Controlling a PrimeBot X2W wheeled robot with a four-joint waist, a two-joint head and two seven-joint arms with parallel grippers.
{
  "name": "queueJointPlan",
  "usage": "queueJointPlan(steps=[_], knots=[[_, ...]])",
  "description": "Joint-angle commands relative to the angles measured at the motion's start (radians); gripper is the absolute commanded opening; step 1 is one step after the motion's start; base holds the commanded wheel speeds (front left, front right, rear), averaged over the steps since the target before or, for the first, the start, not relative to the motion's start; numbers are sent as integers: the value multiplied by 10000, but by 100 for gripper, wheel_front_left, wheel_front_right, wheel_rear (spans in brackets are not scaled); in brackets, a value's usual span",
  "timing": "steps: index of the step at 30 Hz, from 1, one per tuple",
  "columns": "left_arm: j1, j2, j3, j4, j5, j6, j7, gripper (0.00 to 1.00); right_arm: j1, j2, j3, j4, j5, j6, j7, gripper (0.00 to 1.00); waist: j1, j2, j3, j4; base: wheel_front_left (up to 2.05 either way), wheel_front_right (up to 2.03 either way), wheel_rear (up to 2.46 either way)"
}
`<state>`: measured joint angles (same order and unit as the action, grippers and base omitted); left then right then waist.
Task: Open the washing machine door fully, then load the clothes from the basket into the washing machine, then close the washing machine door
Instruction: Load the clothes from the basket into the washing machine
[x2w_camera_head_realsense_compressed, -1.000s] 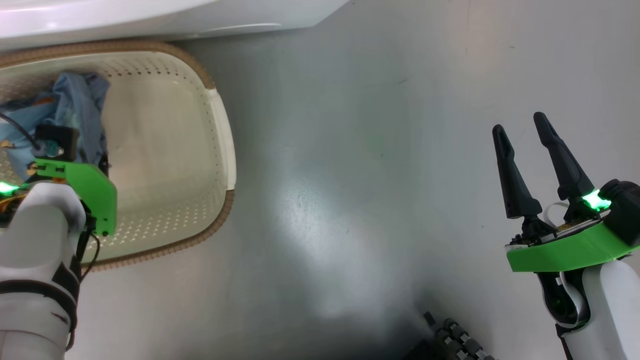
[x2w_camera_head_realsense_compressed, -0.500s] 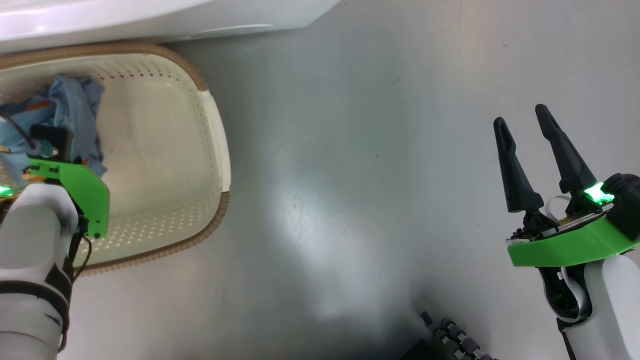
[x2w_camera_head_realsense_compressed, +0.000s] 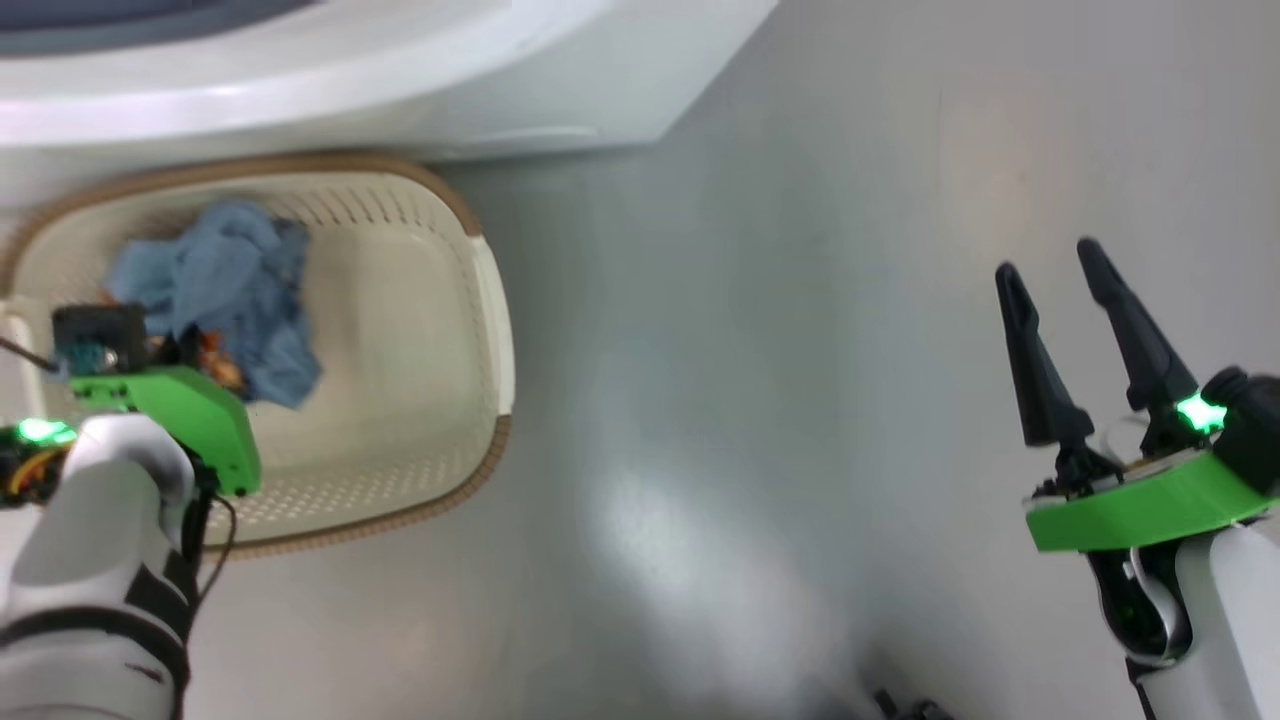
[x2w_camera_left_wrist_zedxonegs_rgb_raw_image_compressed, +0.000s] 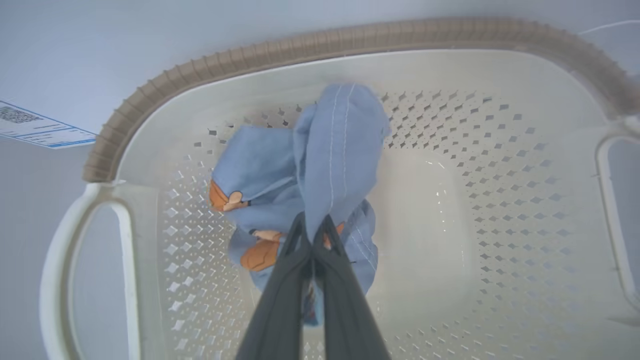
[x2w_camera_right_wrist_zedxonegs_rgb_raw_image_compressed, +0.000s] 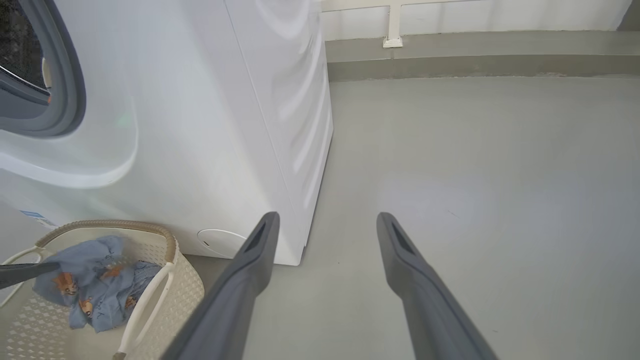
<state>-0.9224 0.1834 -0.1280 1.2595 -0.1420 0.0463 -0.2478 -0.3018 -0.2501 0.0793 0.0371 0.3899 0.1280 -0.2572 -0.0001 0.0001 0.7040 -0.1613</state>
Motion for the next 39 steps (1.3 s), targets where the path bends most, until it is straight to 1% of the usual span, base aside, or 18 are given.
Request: queueJointPlan(steps=[1, 9, 20, 24, 25, 32, 39], knots=[[405, 343, 212, -295, -69, -48, -126, 0, 495, -128, 90, -137, 1, 27, -46, 100, 1, -1, -749, 341, 0, 0, 0], [1941, 118, 540, -2848, -221, -228, -137, 0, 1080, -216, 23, 167, -65, 27, -46, 100, 1, -1, -2081, 589, 0, 0, 0], [4009, -200, 1081, -5605, -78, -676, -138, 0, 2211, -333, -145, 379, -152, 27, -46, 100, 1, -1, -3773, 741, 0, 0, 0], [4654, -330, 1318, -6527, -26, -862, -138, 0, 2558, -375, -260, 395, -197, 27, -46, 100, 1, -1, -4228, 804, 0, 0, 0], [4654, -330, 1318, -6527, -26, -862, -138, 0, 2558, -375, -260, 395, -197, 27, -46, 100, 1, -1, -4228, 804, 0, 0, 0], [5757, -613, 1688, -7948, 79, -1093, -139, 0, 3032, -384, -421, 419, -288, 27, -46, 100, 1, -1, -4799, 924, 0, 0, 0], [7061, -827, 2134, -9262, 252, -1050, -139, 0, 3401, -360, -540, 394, -354, 27, -46, 100, 1, -1, -5290, 914, 0, 0, 0]])
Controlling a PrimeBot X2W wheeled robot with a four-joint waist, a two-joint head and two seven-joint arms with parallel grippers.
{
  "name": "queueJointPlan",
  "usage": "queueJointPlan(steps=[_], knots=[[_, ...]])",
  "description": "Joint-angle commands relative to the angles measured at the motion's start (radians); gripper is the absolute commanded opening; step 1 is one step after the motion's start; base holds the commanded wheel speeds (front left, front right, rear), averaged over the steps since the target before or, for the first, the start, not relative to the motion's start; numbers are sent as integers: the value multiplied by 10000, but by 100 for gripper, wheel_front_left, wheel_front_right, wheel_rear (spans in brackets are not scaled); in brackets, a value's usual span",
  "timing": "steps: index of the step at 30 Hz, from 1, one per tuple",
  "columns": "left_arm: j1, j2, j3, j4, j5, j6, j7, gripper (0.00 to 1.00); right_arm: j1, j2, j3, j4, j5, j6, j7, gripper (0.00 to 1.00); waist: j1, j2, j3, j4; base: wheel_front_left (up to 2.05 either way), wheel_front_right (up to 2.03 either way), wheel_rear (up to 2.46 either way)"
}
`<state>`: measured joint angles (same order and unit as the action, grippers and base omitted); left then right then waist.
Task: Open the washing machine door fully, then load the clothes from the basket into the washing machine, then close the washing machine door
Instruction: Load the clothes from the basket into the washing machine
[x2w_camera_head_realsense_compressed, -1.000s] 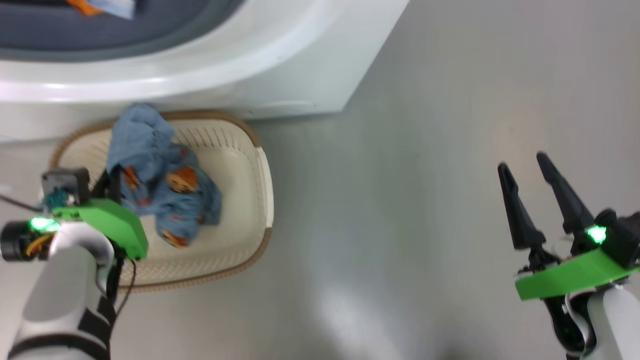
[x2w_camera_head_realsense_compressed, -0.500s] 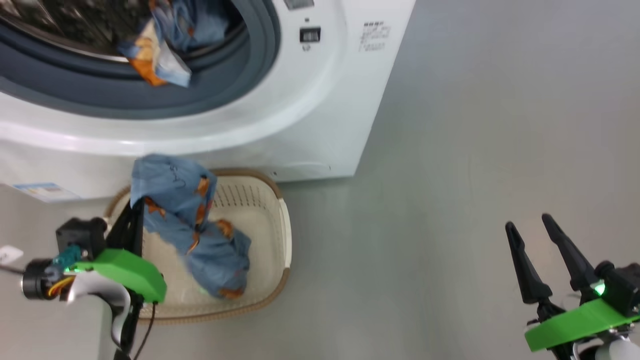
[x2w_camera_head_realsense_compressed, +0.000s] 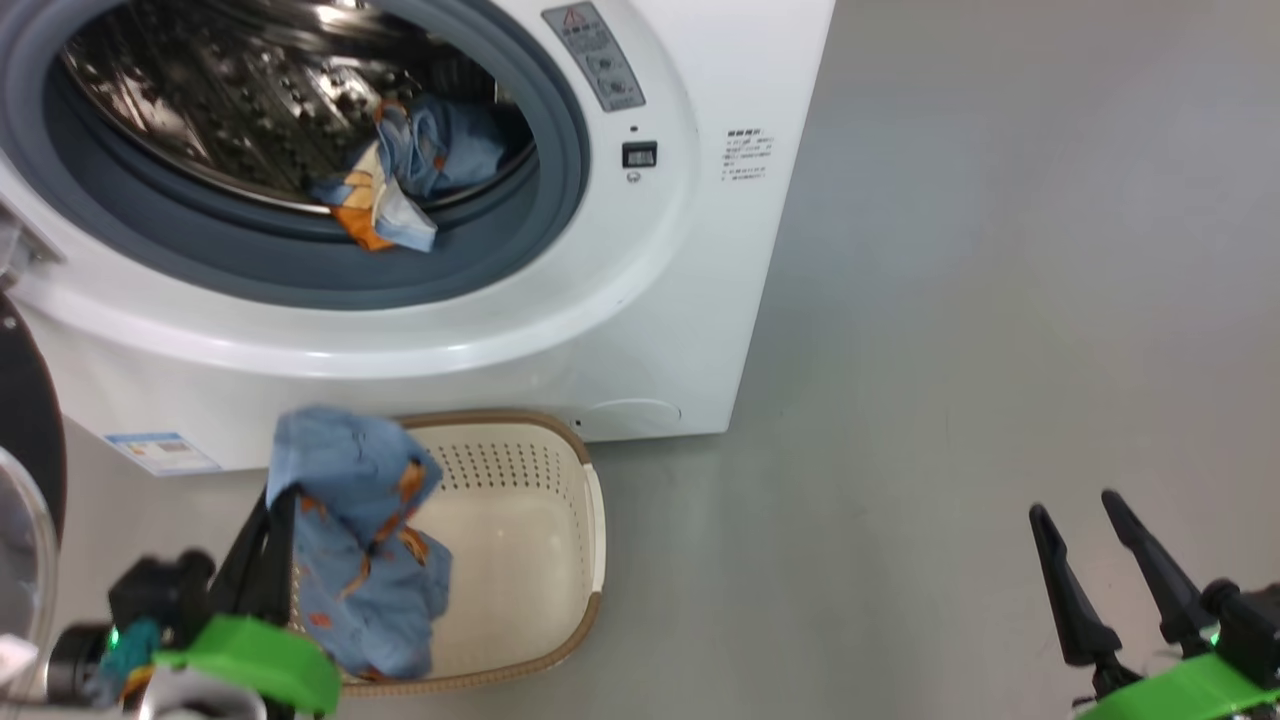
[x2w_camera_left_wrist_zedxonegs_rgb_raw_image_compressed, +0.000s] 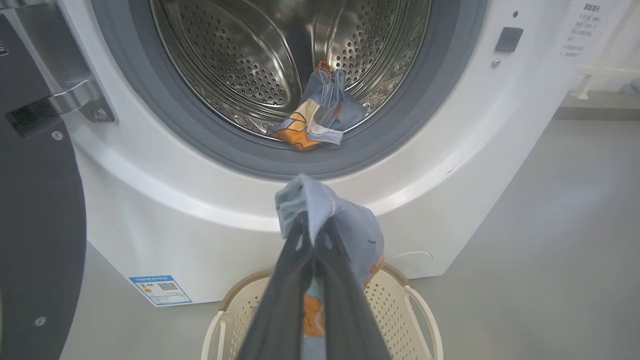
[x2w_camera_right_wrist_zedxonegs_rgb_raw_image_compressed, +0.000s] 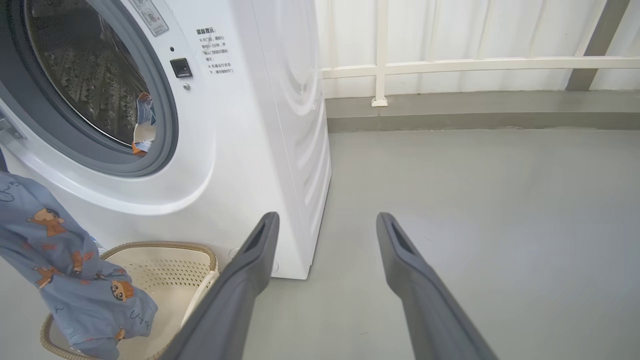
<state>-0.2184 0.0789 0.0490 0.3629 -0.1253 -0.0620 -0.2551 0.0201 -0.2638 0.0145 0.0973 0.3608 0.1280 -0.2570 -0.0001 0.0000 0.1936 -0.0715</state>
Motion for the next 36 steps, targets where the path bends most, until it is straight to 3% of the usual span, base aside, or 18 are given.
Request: queueJointPlan(steps=[1, 13, 20, 28, 36], knots=[[223, 197, 420, -461, 117, 36, -66, 0, 243, -218, 80, -222, -68, 27, -48, 100, 1, 0, -238, 11, 0, 0, 0], [2203, -193, 932, -2450, 102, 398, -66, 0, 696, -210, -244, -367, -81, 27, -48, 100, 1, 0, -394, -76, 0, 0, 0], [2262, -266, 843, -2694, -123, 449, -66, 0, 635, -156, -283, -419, -91, 27, -48, 100, 1, 0, -183, -134, 0, 0, 0], [391, -276, 860, -2480, -392, 171, -66, 0, 238, -9, -262, -506, -57, 27, -48, 100, 1, 0, 571, -215, 0, 0, 0], [-2743, 202, 1035, -1965, 39, -5, -66, 0, -345, 85, -182, -522, 35, 27, -48, 100, 1, 0, 1499, -515, 0, 0, 0]])
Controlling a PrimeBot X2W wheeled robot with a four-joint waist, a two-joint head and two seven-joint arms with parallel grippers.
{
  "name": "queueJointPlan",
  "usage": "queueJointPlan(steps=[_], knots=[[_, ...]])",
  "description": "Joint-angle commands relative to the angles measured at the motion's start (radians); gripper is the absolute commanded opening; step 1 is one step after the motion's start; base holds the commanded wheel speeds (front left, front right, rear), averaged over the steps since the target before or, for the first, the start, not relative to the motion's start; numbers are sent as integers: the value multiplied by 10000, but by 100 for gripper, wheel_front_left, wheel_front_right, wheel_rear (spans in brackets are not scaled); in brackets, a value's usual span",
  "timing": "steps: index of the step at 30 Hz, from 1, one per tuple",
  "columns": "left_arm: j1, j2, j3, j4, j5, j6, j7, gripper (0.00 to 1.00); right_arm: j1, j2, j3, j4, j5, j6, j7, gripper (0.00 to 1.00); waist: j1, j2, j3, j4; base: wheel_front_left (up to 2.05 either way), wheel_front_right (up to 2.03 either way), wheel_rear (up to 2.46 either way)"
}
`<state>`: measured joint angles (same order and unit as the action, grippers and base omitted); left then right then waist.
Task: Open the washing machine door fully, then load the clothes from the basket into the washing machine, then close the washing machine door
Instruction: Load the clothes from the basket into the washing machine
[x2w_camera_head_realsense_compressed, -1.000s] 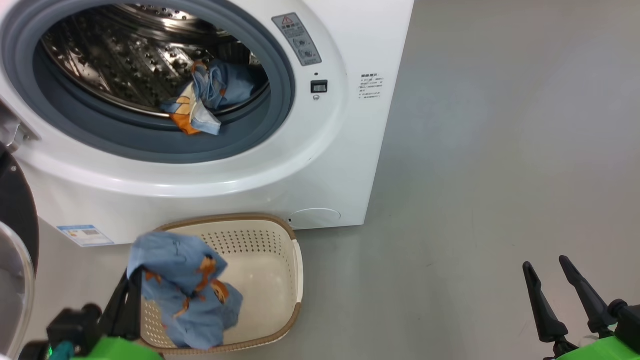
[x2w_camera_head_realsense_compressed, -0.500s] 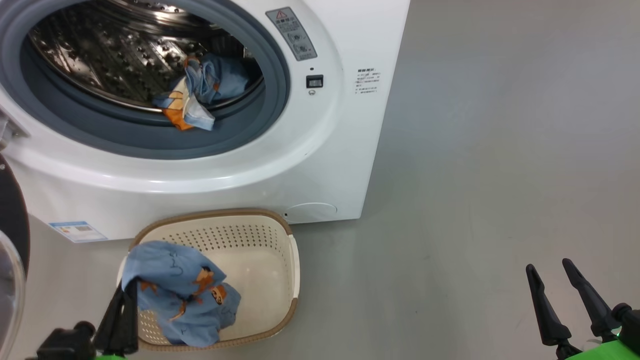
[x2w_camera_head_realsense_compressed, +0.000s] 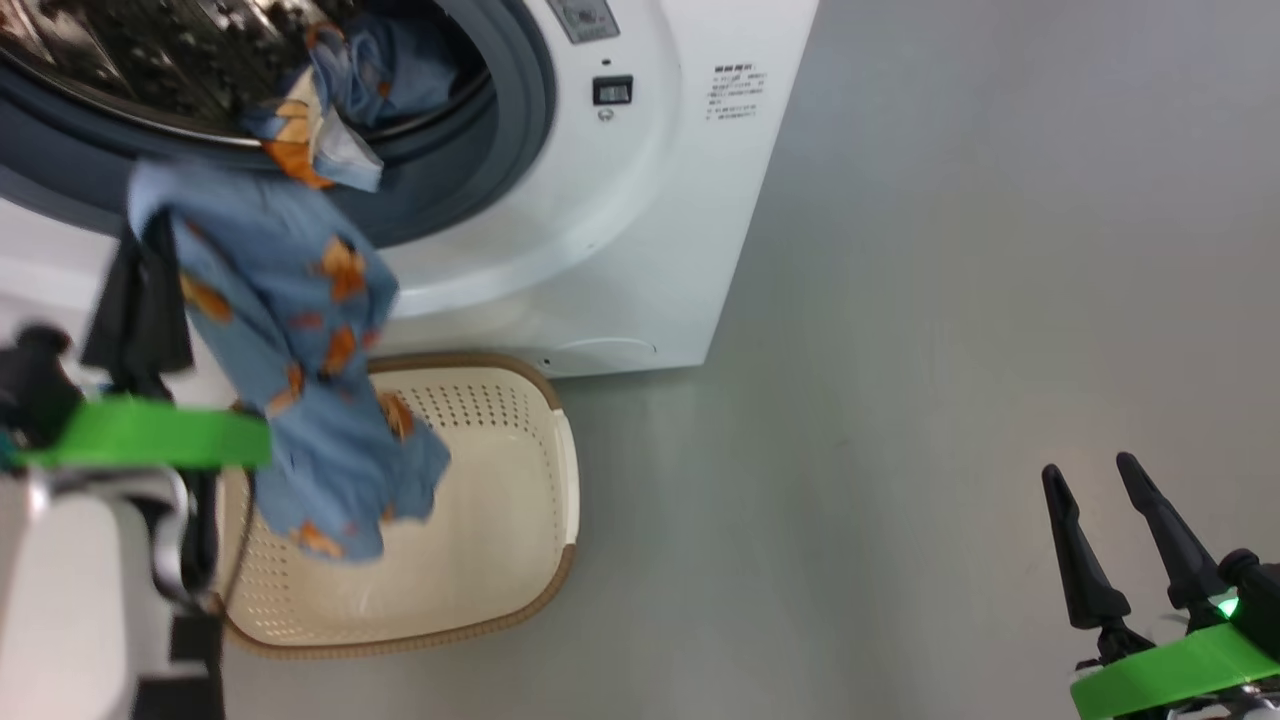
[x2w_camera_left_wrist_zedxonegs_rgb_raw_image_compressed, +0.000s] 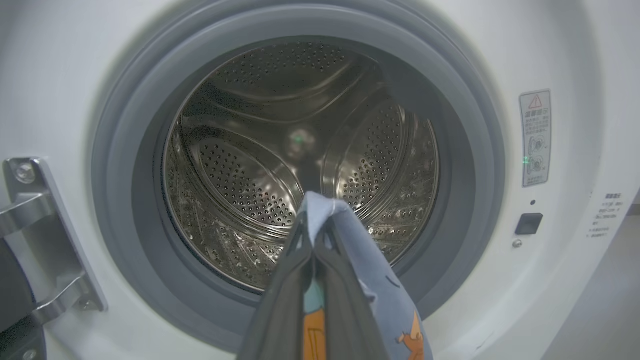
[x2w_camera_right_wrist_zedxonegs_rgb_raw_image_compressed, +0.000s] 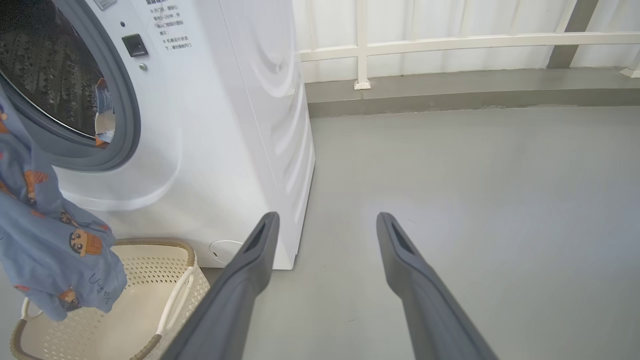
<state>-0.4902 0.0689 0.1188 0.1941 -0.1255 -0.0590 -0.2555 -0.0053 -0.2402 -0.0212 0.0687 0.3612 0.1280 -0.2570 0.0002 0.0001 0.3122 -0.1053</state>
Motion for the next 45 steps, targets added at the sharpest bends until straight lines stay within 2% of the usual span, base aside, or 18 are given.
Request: queueJointPlan(steps=[1, 5, 13, 25, 29, 37, 40, 43, 45], knots=[[-407, 376, 350, -128, 110, -25, -63, 0, -167, -136, 195, -233, 44, 27, -48, 100, -2, -1, 422, -239, 0, 0, 0], [-1804, 578, 406, 877, 230, 16, -63, 0, -456, -71, 268, -219, 98, 27, -48, 100, -2, -1, 851, -464, 0, 0, 0], [-4118, 1259, 201, 4233, 707, 116, -63, 0, -1003, 56, 605, -179, 163, 27, -48, 100, -2, -1, 1626, -1019, 0, 0, 0], [-6136, 1893, -358, 6943, 1324, 463, -63, 0, -1306, 101, 963, -148, 240, 27, -48, 100, -2, -1, 2200, -1561, 0, 0, 0], [-6866, 2118, -504, 6744, 1501, 760, -63, 0, -1421, 96, 1015, -178, 274, 27, -48, 100, -2, -1, 2450, -1651, 0, 0, 0], [-7097, 2492, -621, 4164, 1648, 1581, -63, 0, -1612, 152, 1072, -231, 301, 27, -48, 100, -2, -1, 2758, -1797, 0, 0, 0], [-6969, 2562, -558, 3744, 1558, 1716, -63, 0, -1633, 162, 1086, -247, 309, 27, -48, 100, -2, -1, 2806, -1824, 0, 0, 0], [-6638, 2639, -486, 4270, 1360, 1732, -63, 0, -1654, 204, 1150, -240, 303, 27, -48, 100, -2, -1, 2831, -1862, 0, 0, 0], [-6634, 2622, -479, 5088, 1236, 1628, -63, 0, -1649, 209, 1193, -224, 306, 27, -48, 100, -2, -1, 2811, -1874, 0, 0, 0]])
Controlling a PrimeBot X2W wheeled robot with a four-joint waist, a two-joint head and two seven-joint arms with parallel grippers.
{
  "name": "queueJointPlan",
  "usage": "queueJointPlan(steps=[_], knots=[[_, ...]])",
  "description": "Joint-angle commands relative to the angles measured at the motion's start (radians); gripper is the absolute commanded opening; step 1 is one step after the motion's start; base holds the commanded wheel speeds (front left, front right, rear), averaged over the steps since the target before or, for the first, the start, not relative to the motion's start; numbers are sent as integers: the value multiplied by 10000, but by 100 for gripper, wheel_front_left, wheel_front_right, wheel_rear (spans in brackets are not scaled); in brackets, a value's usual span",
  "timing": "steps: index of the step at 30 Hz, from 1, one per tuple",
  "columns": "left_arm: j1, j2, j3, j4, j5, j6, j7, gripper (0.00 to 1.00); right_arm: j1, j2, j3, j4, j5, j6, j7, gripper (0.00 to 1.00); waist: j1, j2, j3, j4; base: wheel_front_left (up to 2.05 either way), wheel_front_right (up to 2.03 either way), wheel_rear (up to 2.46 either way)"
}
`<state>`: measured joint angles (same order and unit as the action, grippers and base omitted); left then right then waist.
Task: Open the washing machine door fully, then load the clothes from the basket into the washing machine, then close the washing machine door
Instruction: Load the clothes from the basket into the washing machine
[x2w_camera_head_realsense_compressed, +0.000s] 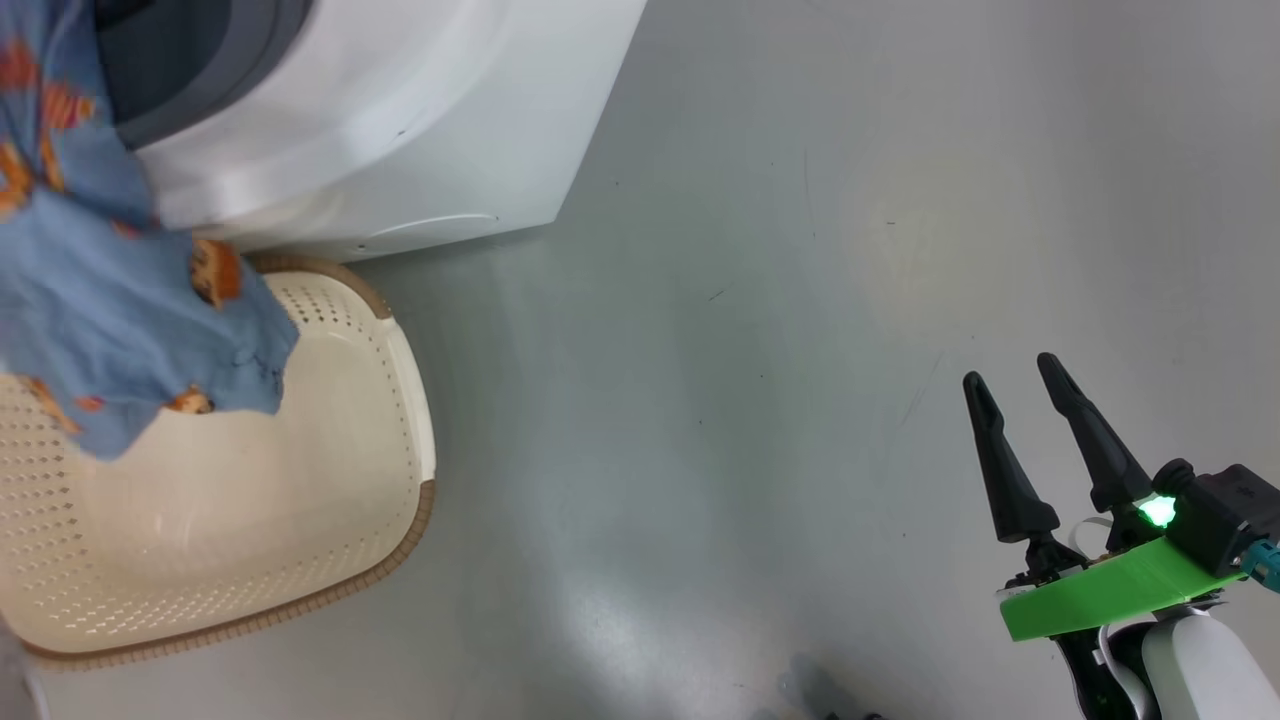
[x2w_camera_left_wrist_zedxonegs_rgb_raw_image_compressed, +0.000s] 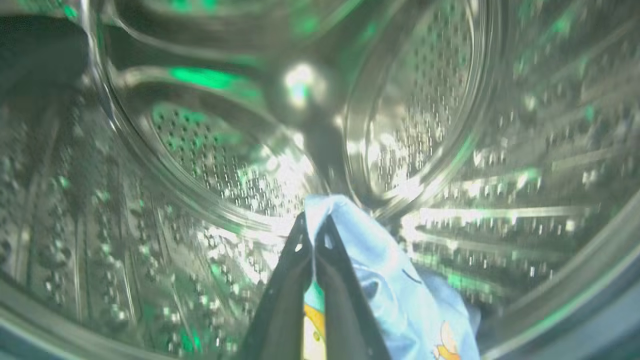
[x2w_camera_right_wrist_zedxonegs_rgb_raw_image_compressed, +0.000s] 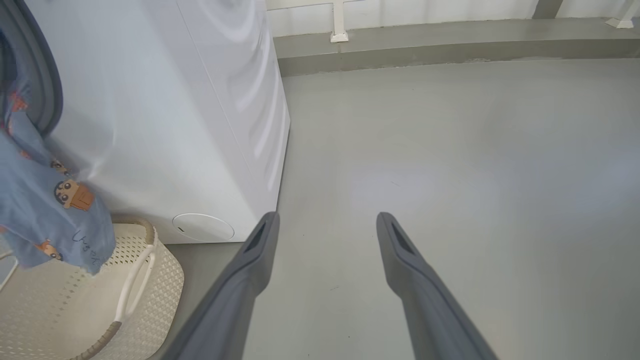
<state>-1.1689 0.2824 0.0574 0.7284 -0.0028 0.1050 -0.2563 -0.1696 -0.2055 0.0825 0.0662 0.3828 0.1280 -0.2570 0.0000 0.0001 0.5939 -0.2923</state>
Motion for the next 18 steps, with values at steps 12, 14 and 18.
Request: queueJointPlan(steps=[12, 14, 18], knots=[[-714, 487, -176, 2034, -91, -209, -55, 100, 17, -164, 145, -177, 101, 27, -48, 100, 0, -1, -86, 129, 0, 0, 0], [-758, 455, -197, 2194, -130, -211, -55, 100, 8, -173, 142, -187, 97, 27, -48, 100, 0, -1, -99, 165, 0, 0, 0], [-851, 374, -219, 2380, -234, -249, -55, 100, -4, -216, 140, -208, 94, 27, -48, 100, 0, -1, -103, 250, 0, 0, 0]])
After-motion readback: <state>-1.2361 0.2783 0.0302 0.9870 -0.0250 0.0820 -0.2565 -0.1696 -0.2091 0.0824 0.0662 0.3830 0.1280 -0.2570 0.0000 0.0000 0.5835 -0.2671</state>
